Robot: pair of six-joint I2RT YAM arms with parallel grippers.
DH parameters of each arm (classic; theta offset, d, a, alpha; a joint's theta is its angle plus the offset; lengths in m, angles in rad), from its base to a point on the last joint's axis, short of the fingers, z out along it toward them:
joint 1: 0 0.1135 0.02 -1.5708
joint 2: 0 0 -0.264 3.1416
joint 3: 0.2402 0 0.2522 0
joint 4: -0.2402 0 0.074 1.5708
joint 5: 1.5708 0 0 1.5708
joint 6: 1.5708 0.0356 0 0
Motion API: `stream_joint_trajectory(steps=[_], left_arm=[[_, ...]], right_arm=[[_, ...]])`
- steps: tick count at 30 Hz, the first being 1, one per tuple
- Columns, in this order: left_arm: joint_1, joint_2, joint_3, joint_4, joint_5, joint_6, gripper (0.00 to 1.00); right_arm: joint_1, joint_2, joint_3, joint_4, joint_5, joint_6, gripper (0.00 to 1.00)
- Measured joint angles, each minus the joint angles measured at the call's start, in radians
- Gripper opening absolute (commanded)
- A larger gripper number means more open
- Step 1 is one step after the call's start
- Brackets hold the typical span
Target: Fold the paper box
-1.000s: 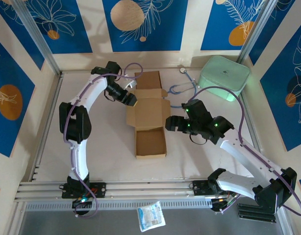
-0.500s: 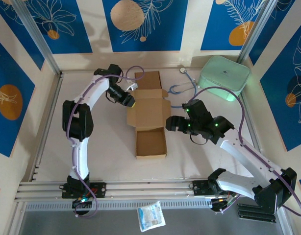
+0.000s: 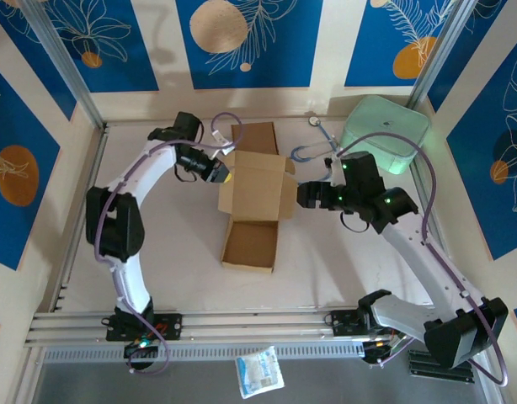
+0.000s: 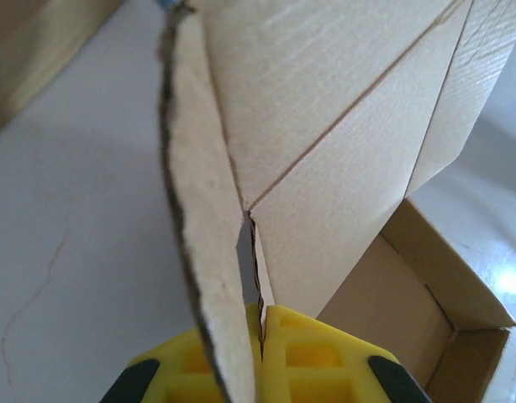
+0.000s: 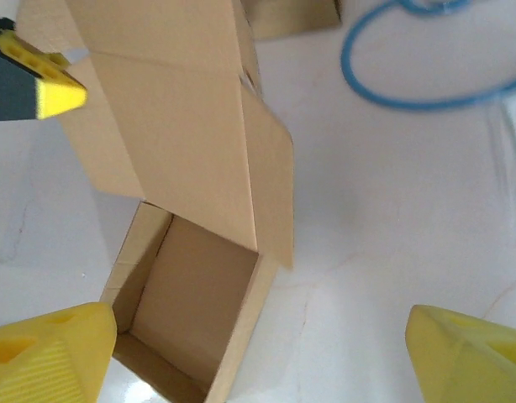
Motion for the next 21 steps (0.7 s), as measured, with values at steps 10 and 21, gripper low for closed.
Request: stream_joint_trajectory(steps=[10, 21], left_arm=[[0.0, -0.198, -0.29, 0.306, 0.057, 0.025, 0.01], [0.0, -0.241, -0.306, 0.343, 0.066, 0.046, 0.0]], right_arm=[[-0.021, 0.086, 0.103, 0.022, -0.134, -0.425, 0.91], [-0.015, 0.343, 0.225, -0.072, -0.218, -0.503, 0.67]])
